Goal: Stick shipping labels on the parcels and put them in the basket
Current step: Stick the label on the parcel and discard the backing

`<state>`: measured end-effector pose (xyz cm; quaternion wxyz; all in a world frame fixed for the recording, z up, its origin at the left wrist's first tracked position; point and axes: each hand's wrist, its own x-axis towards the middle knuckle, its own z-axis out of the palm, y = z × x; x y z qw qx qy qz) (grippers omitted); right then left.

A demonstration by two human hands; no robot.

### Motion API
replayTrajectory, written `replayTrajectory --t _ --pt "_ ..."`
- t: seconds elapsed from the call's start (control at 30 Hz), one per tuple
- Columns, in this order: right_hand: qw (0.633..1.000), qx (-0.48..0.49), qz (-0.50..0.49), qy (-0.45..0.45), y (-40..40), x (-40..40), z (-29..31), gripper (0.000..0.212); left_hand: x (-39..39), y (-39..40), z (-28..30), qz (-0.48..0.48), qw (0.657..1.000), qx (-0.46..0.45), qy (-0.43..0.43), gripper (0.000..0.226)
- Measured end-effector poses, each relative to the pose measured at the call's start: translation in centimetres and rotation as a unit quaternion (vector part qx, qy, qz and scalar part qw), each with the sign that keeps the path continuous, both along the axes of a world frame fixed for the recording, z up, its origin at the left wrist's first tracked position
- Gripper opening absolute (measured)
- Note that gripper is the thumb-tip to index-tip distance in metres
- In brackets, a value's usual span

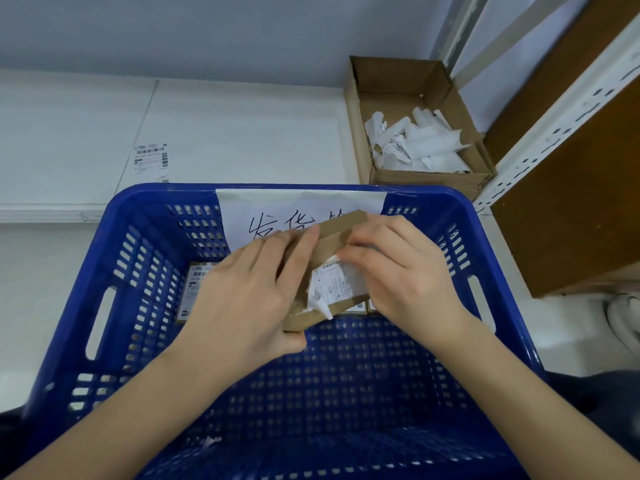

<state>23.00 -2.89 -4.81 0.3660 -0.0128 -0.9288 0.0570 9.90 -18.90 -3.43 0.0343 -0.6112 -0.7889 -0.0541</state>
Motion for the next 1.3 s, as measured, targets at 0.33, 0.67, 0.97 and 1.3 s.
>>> replayTrajectory --t 0.33,0.67,0.97,1.3 --pt "0.996 0.059 -0.067 0.023 -1.9 -0.2 -0.5 0.032 0.7 0.1 0.3 0.05 0.997 -0.036 -0.038 0.119" --pt "0.986 -0.081 -0.139 -0.036 0.2 0.4 0.8 0.037 0.2 -0.3 0.5 0.055 0.998 -0.011 0.004 0.108" --pt "0.988 -0.043 -0.151 0.007 -0.7 0.2 -0.3 0.006 -0.4 0.4 0.3 0.059 0.997 -0.044 0.01 0.118" --pt "0.976 -0.028 -0.213 0.021 -2.8 -0.1 -0.9 0.011 0.4 0.5 0.5 0.089 0.99 -0.094 -0.049 0.125"
